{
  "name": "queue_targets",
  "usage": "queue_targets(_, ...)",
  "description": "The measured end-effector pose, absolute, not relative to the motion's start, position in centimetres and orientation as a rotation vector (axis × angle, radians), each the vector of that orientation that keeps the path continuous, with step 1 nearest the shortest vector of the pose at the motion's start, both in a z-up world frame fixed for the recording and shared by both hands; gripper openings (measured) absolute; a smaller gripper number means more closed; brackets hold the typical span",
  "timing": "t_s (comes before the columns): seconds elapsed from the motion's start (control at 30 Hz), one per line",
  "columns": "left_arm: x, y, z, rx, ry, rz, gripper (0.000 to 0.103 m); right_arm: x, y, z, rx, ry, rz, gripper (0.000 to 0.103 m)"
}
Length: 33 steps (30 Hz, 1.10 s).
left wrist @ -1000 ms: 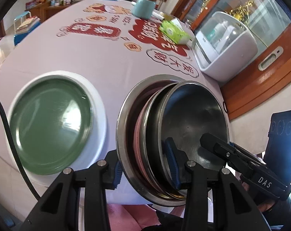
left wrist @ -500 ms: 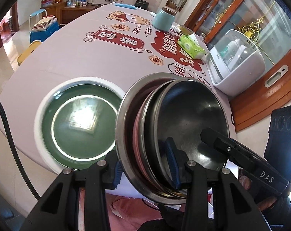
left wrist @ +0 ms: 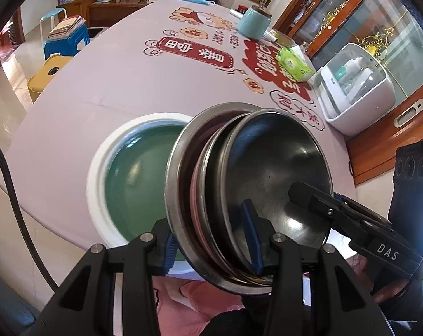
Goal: Organize plates and bowls
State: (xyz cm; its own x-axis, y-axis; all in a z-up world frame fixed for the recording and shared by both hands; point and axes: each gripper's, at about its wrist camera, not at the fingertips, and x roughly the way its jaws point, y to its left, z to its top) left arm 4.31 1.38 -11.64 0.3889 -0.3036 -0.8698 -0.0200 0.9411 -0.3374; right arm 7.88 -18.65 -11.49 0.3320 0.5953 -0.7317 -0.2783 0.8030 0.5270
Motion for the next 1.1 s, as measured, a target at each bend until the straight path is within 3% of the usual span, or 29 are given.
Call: queue_targets(1.1,10.1,6.8,-18.0,-0.216,1.380,-0.467,0.041,7.4,-12.1,-15.4,0.388,1.254,0.243,0.042)
